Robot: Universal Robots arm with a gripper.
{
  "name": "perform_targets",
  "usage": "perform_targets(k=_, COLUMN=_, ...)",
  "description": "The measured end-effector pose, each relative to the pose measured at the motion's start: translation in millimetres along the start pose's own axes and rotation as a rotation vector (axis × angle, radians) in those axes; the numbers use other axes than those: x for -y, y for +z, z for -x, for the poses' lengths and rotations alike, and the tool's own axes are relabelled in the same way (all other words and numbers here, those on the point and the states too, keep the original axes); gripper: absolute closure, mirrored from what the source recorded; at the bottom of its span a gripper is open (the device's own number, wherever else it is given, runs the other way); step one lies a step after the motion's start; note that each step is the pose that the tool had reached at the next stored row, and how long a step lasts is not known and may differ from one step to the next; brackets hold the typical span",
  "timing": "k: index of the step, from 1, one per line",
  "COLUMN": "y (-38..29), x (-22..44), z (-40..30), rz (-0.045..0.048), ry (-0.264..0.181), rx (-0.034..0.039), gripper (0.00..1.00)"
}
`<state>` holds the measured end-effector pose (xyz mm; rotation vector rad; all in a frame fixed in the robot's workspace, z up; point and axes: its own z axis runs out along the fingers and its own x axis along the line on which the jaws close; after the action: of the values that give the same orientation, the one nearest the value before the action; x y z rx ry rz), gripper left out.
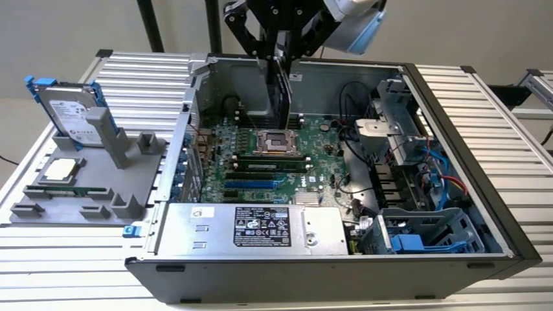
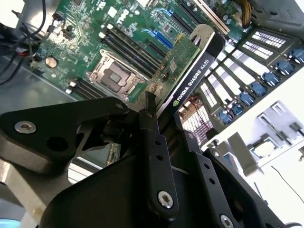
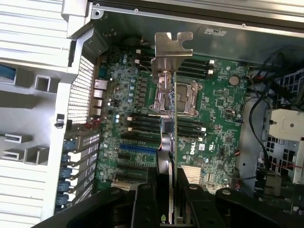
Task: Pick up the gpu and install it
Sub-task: 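Insert the gpu into the slot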
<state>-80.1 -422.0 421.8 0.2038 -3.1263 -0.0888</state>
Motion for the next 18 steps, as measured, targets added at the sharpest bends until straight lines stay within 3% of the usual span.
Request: perform_targets(k=18, y=-0.1, x=0.3, z=2.7, rz=-0.0005, ry=-0.114, rx=-0.0066, gripper=1.0)
